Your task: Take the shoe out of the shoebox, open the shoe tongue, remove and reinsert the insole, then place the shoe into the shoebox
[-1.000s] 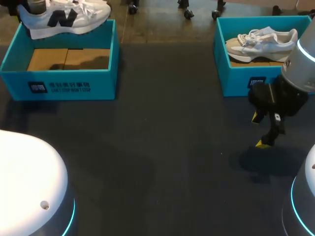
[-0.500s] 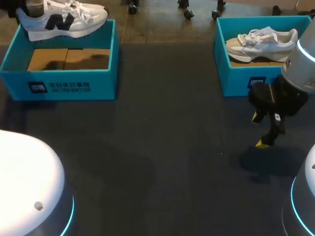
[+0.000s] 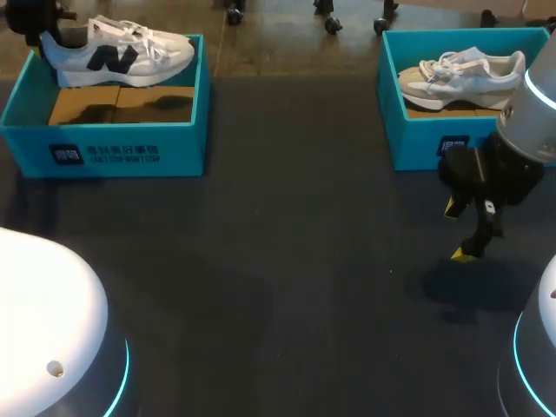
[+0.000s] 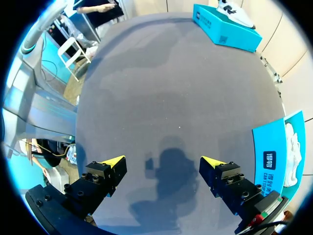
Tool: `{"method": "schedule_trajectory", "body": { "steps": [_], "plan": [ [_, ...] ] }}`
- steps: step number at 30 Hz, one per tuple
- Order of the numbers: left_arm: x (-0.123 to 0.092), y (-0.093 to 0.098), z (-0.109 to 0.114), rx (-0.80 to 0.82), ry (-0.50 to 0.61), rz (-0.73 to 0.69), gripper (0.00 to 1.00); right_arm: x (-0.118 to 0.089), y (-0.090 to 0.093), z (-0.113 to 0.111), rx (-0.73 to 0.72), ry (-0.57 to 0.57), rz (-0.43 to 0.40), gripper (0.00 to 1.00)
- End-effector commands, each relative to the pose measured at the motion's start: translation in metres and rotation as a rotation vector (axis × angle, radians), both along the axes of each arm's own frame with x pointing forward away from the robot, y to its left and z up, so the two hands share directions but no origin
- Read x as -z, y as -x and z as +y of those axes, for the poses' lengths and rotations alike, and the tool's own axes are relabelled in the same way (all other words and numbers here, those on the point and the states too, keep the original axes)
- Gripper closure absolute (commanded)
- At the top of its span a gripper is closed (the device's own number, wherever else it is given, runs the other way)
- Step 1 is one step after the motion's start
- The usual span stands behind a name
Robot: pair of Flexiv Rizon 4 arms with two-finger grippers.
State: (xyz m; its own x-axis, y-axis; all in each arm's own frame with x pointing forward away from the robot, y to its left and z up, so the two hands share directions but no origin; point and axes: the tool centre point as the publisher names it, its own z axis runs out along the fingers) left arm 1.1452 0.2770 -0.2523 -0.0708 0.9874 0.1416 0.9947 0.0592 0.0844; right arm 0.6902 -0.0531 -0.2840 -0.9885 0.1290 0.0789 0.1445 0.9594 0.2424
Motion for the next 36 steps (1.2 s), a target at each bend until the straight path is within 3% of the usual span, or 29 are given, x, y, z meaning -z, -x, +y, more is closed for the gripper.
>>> {"method": "schedule_trajectory", "body": {
  "steps": [1, 11, 18, 29, 36],
  "plan": [
    [0.011, -0.002, -0.002, 0.006, -0.009, -0.003, 1.0, 0.001, 0.0, 0.0, -0.001, 0.001, 0.0, 0.0],
    [0.027, 0.011, 0.006, 0.01, -0.004, 0.028, 1.0, 0.001, 0.0, 0.0, -0.001, 0.001, 0.0, 0.0],
    [0.019, 0.027, 0.014, 0.028, 0.001, 0.037, 1.0, 0.001, 0.0, 0.0, -0.001, 0.001, 0.0, 0.0],
    [0.019, 0.027, 0.014, 0.028, 0.001, 0.037, 1.0, 0.001, 0.0, 0.0, -0.001, 0.001, 0.0, 0.0],
    [0.041, 0.02, 0.01, -0.004, 0.026, 0.077, 1.0, 0.001, 0.0, 0.0, -0.001, 0.001, 0.0, 0.0]
  ]
}}
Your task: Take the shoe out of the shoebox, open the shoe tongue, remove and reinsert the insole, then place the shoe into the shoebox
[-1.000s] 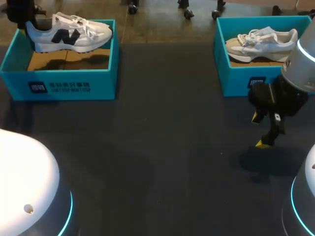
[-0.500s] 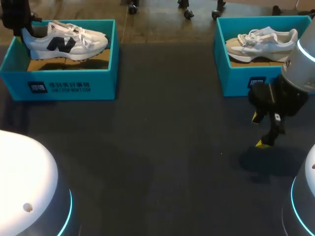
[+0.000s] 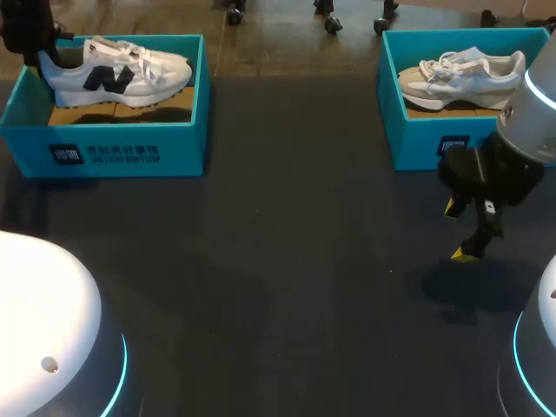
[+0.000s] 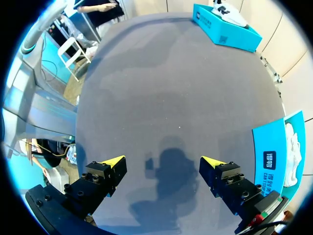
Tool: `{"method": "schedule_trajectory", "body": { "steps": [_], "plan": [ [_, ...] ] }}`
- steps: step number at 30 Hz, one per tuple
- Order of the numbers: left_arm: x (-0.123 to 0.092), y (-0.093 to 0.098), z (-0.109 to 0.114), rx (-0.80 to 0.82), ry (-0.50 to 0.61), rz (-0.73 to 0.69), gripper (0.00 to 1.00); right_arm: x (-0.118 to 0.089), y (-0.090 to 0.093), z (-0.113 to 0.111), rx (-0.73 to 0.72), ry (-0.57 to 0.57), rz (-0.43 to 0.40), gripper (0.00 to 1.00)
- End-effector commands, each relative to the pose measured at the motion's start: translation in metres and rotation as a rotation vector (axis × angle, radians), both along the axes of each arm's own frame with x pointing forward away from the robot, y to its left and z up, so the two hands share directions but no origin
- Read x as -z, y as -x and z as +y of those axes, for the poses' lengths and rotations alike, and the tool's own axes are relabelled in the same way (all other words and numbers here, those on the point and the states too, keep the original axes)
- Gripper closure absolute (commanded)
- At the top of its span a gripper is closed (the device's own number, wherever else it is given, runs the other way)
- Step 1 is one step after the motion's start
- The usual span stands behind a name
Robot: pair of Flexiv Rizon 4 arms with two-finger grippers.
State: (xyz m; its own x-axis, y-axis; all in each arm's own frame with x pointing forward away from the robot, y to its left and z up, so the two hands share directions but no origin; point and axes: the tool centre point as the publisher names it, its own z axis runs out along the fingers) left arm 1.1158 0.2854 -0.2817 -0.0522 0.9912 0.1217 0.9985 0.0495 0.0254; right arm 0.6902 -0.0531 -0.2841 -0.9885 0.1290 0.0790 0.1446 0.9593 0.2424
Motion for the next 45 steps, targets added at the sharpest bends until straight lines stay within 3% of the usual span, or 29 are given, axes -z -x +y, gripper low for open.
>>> {"method": "schedule_trajectory", "body": {
  "steps": [1, 12, 30, 45],
  "plan": [
    [0.017, -0.01, 0.003, -0.026, 0.0, 0.029, 1.0, 0.001, 0.0, 0.0, -0.001, 0.001, 0.0, 0.0],
    [0.039, -0.009, 0.004, -0.035, 0.01, 0.065, 1.0, 0.001, 0.0, 0.0, -0.001, 0.001, 0.0, 0.0],
    [0.053, 0.049, 0.009, 0.1, -0.001, 0.041, 1.0, 0.001, 0.0, 0.0, -0.001, 0.001, 0.0, 0.0],
    [0.078, 0.059, 0.003, 0.106, -0.002, 0.06, 1.0, 0.001, 0.0, 0.0, -0.001, 0.001, 0.0, 0.0]
  ]
}}
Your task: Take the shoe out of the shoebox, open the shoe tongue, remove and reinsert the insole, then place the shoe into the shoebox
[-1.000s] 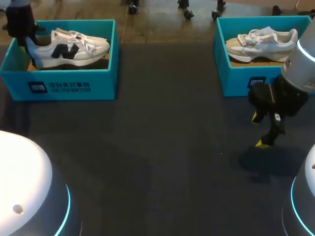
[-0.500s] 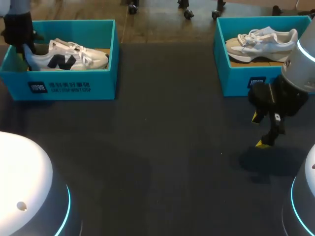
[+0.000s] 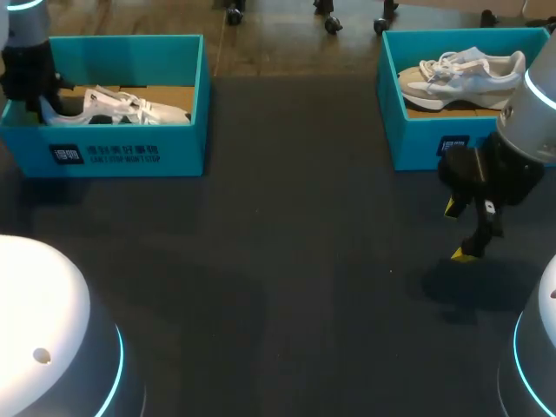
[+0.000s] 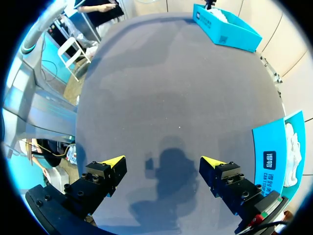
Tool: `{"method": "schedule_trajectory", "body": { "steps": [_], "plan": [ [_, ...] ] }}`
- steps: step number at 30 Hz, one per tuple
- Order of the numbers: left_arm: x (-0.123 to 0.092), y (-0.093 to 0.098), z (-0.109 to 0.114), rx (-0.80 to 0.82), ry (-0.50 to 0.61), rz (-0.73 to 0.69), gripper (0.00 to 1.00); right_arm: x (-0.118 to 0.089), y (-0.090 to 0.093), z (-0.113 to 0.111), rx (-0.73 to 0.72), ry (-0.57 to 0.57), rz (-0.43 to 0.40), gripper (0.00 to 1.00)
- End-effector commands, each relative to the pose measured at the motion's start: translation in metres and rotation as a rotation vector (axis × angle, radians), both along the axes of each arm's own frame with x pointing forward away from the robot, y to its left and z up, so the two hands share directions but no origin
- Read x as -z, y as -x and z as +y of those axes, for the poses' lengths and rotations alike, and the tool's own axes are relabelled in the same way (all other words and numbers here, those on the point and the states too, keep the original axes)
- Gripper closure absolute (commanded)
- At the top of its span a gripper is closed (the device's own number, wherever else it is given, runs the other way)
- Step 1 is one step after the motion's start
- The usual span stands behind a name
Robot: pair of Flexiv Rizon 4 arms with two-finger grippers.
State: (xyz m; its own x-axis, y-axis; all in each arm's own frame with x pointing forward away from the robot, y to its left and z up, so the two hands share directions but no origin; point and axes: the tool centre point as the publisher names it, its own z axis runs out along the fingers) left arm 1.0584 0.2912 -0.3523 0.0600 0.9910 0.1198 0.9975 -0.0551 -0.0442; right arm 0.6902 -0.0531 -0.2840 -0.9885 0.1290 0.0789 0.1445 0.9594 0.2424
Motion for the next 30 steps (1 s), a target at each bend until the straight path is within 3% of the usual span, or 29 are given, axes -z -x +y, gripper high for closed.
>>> {"method": "schedule_trajectory", "body": {
  "steps": [1, 28, 29, 30],
  "plan": [
    [0.008, 0.002, -0.003, 0.001, -0.004, -0.009, 1.0, 0.001, 0.0, 0.0, -0.001, 0.001, 0.0, 0.0],
    [0.044, -0.01, -0.009, 0.021, 0.022, 0.031, 1.0, 0.001, 0.0, 0.0, -0.001, 0.001, 0.0, 0.0],
    [0.044, -0.01, -0.009, 0.023, 0.029, 0.032, 0.94, 0.001, 0.0, 0.0, -0.001, 0.001, 0.0, 0.0],
    [0.043, -0.01, -0.009, 0.026, 0.036, 0.031, 0.75, 0.001, 0.0, 0.0, -0.001, 0.001, 0.0, 0.0]
  ]
}}
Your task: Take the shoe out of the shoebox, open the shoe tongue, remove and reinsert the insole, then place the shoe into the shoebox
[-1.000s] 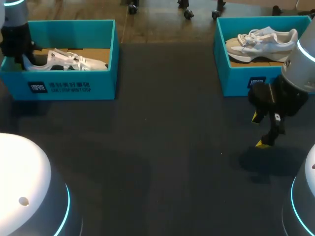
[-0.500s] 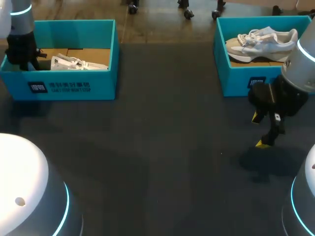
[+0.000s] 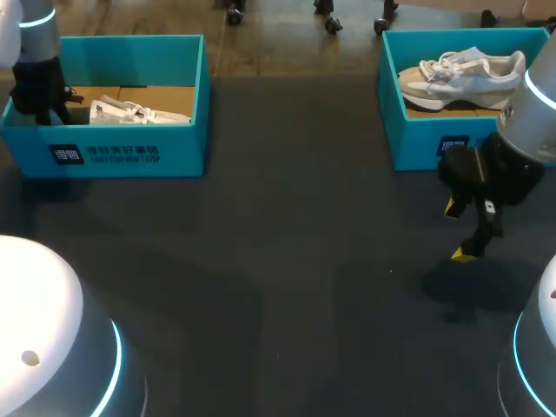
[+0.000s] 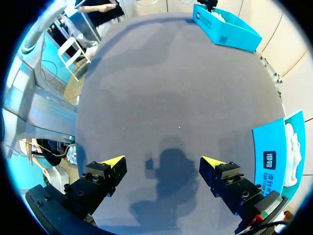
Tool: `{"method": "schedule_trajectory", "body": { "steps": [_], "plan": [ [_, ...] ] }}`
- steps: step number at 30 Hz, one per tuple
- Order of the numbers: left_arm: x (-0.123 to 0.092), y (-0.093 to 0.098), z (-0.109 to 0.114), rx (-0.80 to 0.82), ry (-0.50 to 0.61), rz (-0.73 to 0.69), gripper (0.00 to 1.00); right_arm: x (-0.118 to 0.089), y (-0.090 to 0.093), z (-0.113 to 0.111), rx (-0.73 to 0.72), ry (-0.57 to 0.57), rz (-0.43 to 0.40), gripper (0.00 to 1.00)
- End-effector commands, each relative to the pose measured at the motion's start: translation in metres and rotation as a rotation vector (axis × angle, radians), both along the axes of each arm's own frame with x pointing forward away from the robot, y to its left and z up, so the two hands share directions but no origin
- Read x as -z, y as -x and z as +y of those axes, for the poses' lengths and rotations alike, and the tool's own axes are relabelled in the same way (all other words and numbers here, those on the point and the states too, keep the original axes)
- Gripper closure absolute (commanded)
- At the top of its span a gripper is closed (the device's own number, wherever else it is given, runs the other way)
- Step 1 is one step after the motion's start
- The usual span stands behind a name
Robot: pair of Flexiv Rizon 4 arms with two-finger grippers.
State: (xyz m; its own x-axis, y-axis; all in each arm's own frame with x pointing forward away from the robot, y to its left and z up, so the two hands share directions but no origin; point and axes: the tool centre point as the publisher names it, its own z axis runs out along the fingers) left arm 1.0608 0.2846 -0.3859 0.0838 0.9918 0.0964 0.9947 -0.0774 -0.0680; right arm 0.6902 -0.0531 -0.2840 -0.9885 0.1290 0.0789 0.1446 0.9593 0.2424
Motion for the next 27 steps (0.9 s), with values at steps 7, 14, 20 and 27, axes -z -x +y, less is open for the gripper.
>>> {"method": "schedule_trajectory", "body": {
  "steps": [7, 14, 20, 27],
  "plan": [
    [-0.002, -0.007, -0.007, 0.02, 0.041, 0.003, 0.03, 0.001, 0.0, 0.0, -0.001, 0.001, 0.0, 0.0],
    [-0.018, -0.004, -0.012, 0.039, 0.066, -0.013, 0.0, 0.001, 0.0, 0.0, -0.001, 0.001, 0.0, 0.0],
    [-0.046, 0.0, -0.016, 0.041, 0.106, -0.03, 0.0, 0.001, 0.0, 0.0, -0.001, 0.001, 0.0, 0.0],
    [-0.086, 0.013, -0.018, 0.015, 0.112, -0.045, 0.0, 0.001, 0.0, 0.0, -0.001, 0.001, 0.0, 0.0]
  ]
}}
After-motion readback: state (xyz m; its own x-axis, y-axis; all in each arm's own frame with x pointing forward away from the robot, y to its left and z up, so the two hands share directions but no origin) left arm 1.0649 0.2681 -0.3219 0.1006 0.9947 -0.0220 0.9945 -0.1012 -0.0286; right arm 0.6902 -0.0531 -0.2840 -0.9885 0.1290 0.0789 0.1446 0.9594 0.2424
